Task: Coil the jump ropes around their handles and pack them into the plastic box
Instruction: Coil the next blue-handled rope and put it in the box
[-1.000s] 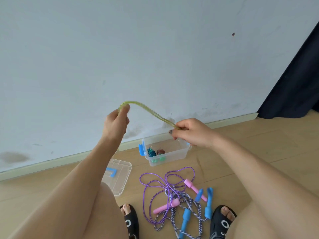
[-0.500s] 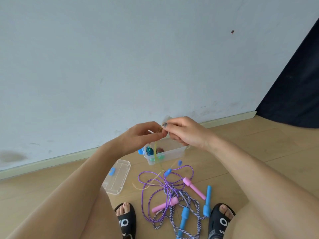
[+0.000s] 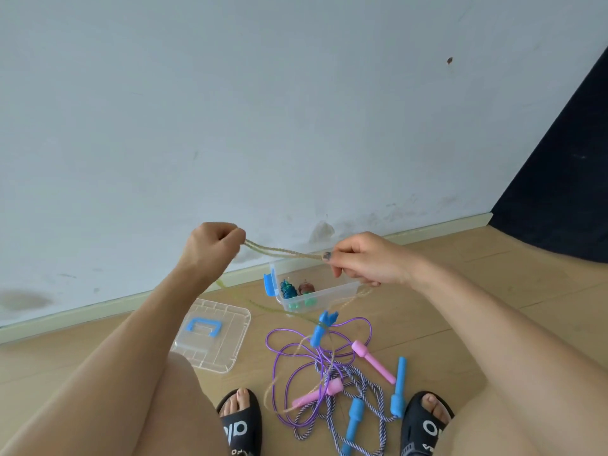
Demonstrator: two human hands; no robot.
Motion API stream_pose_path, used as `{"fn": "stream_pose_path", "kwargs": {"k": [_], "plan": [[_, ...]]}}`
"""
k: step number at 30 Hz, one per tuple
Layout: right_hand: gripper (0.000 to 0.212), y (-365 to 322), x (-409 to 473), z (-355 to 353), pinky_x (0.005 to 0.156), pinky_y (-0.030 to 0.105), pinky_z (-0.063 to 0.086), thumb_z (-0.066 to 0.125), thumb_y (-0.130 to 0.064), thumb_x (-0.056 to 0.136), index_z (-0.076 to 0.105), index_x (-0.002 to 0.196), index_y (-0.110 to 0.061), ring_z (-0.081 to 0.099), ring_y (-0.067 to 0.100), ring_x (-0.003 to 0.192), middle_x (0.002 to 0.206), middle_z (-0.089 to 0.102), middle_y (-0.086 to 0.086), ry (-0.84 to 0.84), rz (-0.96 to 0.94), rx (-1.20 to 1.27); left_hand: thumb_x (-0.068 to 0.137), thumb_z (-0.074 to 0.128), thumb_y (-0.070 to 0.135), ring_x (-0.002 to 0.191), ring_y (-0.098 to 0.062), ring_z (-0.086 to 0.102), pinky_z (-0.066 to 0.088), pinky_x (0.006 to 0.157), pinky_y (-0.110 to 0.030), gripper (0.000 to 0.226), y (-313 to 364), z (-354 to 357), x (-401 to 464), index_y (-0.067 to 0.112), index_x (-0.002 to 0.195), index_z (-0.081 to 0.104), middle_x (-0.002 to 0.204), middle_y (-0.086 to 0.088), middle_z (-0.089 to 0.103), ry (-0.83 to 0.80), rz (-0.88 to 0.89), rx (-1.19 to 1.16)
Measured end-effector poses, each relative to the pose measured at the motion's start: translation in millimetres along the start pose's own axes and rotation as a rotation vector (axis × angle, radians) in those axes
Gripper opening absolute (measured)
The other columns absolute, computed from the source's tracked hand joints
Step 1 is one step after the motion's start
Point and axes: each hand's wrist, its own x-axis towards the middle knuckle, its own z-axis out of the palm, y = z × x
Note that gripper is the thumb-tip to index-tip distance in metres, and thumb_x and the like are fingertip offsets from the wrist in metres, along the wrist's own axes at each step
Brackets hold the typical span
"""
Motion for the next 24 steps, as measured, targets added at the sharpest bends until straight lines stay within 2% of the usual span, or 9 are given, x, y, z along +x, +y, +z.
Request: {"fn": "stream_pose_path", "kwargs": {"k": [2,5,8,10,13,16,21,23,24], "plan": [[0.031,-1.6,1.6,4.9,0.045,0.023,0.022,0.054,-0.032,0.100,0.060,0.078,-0.011,0.024,0.011,0.046,0.053,0.032,-0.008,0.000,-0.017,0.052,0.070,0.049,0.034,0.067,-0.020,0.064,0.050,0.072,-0.035,0.025,-2.8,3.1,-1.5,0.016,0.081,0.063,0.071,0.002,0.068,-0.248,-0.035,-0.004],[0.030,-6.8,3.6,12.1,0.043,0.021,0.023,0.052,-0.028,0.101,0.061,0.085,-0.005,0.025,0.010,0.046,0.058,0.036,-0.003,-0.011,-0.077,0.138,0.078,0.059,0.029,0.104,-0.012,0.067,0.045,0.102,-0.043,0.037,6.6,14.8,-7.8,0.032,0.115,0.061,0.106,0.008,0.073,-0.561,-0.015,-0.104],[0.035,-9.0,6.7,16.2,0.044,0.022,0.026,0.052,-0.027,0.102,0.060,0.093,0.006,0.028,0.011,0.045,0.059,0.041,-0.002,-0.005,-0.115,0.159,0.093,0.058,0.021,0.113,-0.019,0.064,0.042,0.105,-0.044,0.025,24.2,26.2,-14.3,0.021,0.117,0.063,0.110,0.000,0.073,-0.696,0.066,-0.189],[0.035,-7.9,8.1,15.2,0.045,0.023,0.025,0.052,-0.026,0.102,0.059,0.094,0.008,0.029,0.011,0.045,0.060,0.043,-0.001,0.008,-0.118,0.169,0.099,0.055,0.023,0.102,-0.022,0.067,0.045,0.103,-0.046,0.016,31.8,30.7,-17.1,0.013,0.104,0.066,0.099,-0.003,0.073,-0.721,0.092,-0.263],[0.031,-4.3,8.5,10.3,0.046,0.025,0.023,0.053,-0.025,0.101,0.062,0.092,0.003,0.030,0.011,0.045,0.060,0.043,-0.001,0.004,-0.104,0.141,0.097,0.052,0.034,0.075,-0.016,0.056,0.045,0.084,-0.040,0.030,32.4,32.4,-15.0,0.011,0.078,0.058,0.075,-0.004,0.055,-0.669,0.139,-0.214],[0.027,2.3,6.8,6.2,0.045,0.026,0.027,0.056,-0.025,0.100,0.064,0.089,-0.001,0.033,0.012,0.044,0.059,0.044,0.001,-0.046,-0.040,0.050,0.092,0.053,0.036,0.069,-0.013,0.046,0.043,0.076,-0.032,0.033,23.7,27.7,-4.0,0.014,0.068,0.050,0.070,0.001,0.045,-0.548,0.107,-0.128],[0.027,10.8,4.6,-5.6,0.046,0.026,0.031,0.053,-0.024,0.101,0.059,0.082,-0.007,0.033,0.016,0.042,0.051,0.038,-0.004,-0.079,0.008,0.035,0.089,0.051,0.028,0.067,-0.021,0.044,0.038,0.065,-0.034,0.030,3.2,13.6,16.3,0.002,0.078,0.058,0.073,-0.004,0.051,-0.031,-0.101,0.015],[0.028,11.9,3.3,-9.0,0.046,0.025,0.032,0.052,-0.027,0.102,0.058,0.083,-0.007,0.033,0.015,0.042,0.052,0.037,-0.003,-0.071,0.003,0.068,0.089,0.045,0.027,0.066,-0.024,0.044,0.037,0.062,-0.034,0.033,-4.9,9.9,18.5,-0.002,0.080,0.058,0.079,-0.009,0.055,0.033,-0.184,0.230],[0.027,12.1,2.8,-8.9,0.045,0.025,0.030,0.052,-0.027,0.102,0.058,0.084,-0.008,0.032,0.014,0.042,0.053,0.037,-0.003,-0.071,0.003,0.095,0.089,0.043,0.028,0.069,-0.024,0.049,0.041,0.066,-0.035,0.033,-8.7,9.6,18.8,0.000,0.081,0.060,0.085,-0.009,0.060,-0.023,-0.181,0.325]]}}
